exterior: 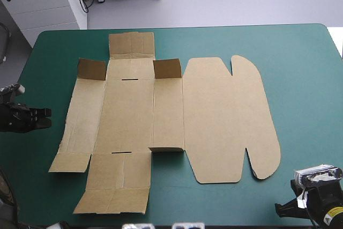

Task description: Fold the box

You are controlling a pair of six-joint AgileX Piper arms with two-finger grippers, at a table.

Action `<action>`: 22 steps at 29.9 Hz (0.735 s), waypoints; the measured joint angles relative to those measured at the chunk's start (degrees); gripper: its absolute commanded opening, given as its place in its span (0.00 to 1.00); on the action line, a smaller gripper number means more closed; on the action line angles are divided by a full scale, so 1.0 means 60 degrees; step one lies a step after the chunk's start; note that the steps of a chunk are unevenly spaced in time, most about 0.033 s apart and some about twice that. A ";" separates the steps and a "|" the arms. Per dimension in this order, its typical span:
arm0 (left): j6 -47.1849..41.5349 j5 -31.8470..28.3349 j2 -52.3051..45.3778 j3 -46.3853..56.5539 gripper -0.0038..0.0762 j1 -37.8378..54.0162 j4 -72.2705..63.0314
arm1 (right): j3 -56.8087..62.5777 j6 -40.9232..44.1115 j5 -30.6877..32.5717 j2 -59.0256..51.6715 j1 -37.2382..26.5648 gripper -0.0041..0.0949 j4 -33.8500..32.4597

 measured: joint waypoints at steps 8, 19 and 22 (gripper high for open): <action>0.0267 0.0121 0.0978 0.0000 0.05 0.0000 0.0154 | 0.0000 0.0000 0.0000 0.0000 0.0000 0.03 0.0000; 0.0737 -0.0025 0.1017 -0.0017 0.39 0.0000 0.0154 | 0.0000 0.0000 0.0000 0.0000 0.0000 0.03 0.0000; 0.0737 -0.0048 0.1128 -0.0028 0.39 0.0000 0.0154 | 0.0000 0.0000 0.0000 0.0000 0.0000 0.03 0.0000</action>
